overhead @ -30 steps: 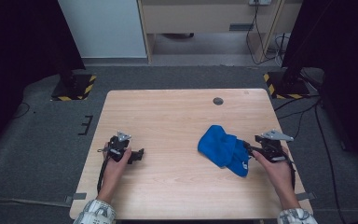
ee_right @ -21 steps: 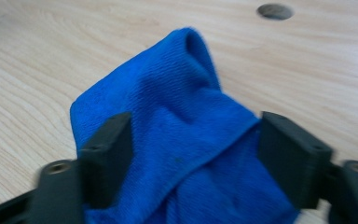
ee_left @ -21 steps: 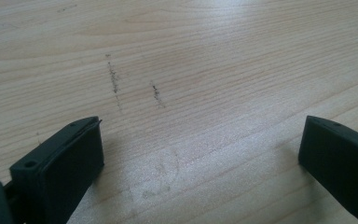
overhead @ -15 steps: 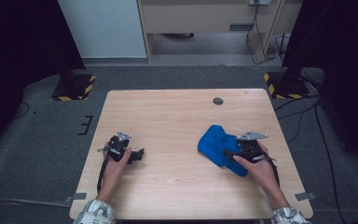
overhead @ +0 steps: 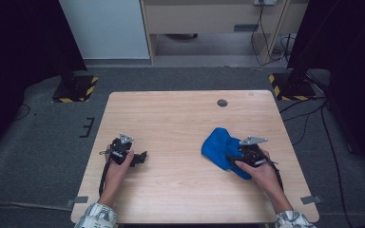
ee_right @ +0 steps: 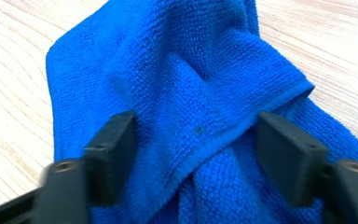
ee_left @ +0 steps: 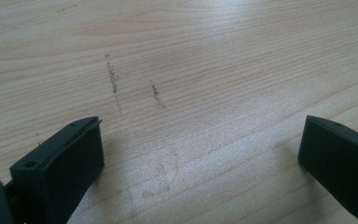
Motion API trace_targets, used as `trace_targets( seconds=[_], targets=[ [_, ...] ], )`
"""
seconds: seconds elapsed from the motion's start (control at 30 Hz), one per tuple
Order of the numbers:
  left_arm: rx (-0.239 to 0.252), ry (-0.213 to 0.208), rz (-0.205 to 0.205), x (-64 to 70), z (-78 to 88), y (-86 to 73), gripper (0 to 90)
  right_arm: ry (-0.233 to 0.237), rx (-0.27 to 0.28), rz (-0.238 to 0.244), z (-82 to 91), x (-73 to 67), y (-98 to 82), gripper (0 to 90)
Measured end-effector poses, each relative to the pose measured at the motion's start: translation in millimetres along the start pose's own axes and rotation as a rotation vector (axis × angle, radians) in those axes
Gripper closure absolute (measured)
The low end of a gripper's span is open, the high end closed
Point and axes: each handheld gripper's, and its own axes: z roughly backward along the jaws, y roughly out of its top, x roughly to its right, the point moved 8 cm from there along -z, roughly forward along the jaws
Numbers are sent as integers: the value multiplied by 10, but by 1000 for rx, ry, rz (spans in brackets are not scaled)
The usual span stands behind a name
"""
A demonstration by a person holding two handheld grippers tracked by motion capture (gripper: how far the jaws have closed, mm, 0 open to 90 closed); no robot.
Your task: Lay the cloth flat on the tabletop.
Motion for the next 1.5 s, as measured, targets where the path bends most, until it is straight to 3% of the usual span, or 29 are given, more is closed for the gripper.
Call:
trace_targets(
  seconds=[0.03,0.07,0.1,0.23,0.37,0.63,0.73,0.87,0.93,0.97,1.17,1.3,1.4,1.5],
  targets=[
    [0,0,0,0,0,0,0,0,5,3,1,-4,-1,413],
    [0,0,0,0,0,0,0,-3,8,11,11,0,-5,523],
    [0,0,0,0,0,0,0,-3,8,11,11,0,-5,523],
    [0,0,0,0,0,0,0,15,18,14,19,-15,-2,725],
    [0,0,0,0,0,0,0,27,33,19,18,-37,19,782],
    [7,8,-1,3,12,4,8,72,111,4,115,-192,202,790],
    [13,31,-14,10,41,20,52,107,124,11,100,-354,294,789],
    [56,24,-15,66,121,82,57,147,131,46,36,-626,447,787],
    [88,7,-21,144,187,137,57,171,119,65,-64,-826,525,785],
    [88,7,-21,144,187,137,57,171,119,65,-64,-826,525,785],
    [125,-20,-41,276,288,208,60,213,87,82,-312,-1150,620,780],
    [117,-32,-78,361,283,184,60,235,49,102,-532,-1306,596,766],
    [111,-34,-86,404,277,182,60,224,31,125,-613,-1324,573,743],
    [113,-38,-90,435,272,187,60,211,19,128,-668,-1319,555,653]
  ],
)
